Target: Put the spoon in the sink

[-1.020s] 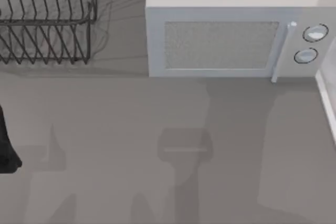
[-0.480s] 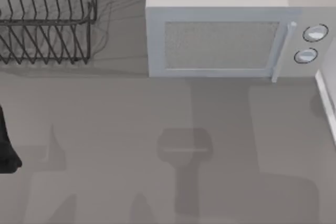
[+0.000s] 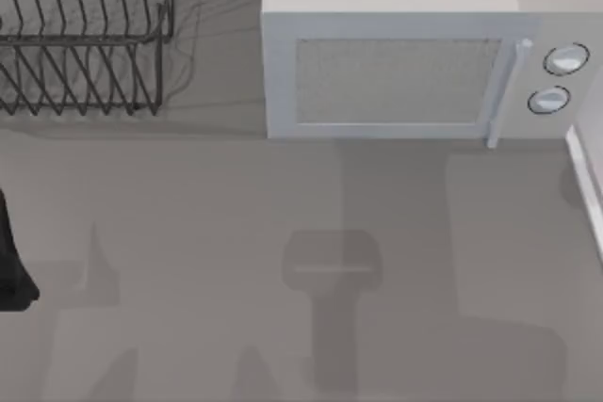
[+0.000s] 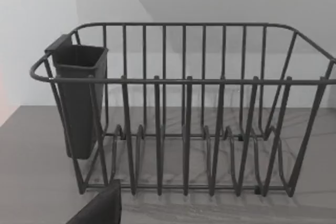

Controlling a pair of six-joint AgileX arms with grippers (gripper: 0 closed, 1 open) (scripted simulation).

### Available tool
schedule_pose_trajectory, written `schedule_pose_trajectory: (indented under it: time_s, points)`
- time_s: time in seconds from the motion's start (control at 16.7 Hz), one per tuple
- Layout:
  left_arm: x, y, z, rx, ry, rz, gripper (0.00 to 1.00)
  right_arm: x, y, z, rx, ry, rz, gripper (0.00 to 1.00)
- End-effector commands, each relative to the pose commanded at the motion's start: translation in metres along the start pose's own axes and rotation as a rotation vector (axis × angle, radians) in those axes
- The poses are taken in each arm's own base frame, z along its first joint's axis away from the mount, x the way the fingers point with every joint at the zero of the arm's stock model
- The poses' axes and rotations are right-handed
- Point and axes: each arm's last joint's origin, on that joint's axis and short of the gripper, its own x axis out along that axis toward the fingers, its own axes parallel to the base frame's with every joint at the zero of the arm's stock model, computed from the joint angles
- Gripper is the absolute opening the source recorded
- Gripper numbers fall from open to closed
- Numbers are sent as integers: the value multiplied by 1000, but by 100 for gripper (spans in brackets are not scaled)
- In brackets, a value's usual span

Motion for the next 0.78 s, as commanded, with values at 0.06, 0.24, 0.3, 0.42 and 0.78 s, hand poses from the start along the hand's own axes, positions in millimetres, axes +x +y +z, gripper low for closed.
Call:
schedule_pose_trajectory:
  time_s: [0.06,0.24,0.3,0.42,0.78]
  points:
    - [0,0,0,0,0,0,100,3,1,0,-3,0,0,0]
    - [0,0,0,0,0,0,100,20,2,0,-5,15,-3,0]
    - [0,0,0,0,0,0,100,27,2,-1,-4,24,-4,0]
    - [0,0,0,0,0,0,100,37,1,-2,-1,28,-6,0]
    - [0,0,0,0,0,0,100,41,1,-3,0,21,-5,0]
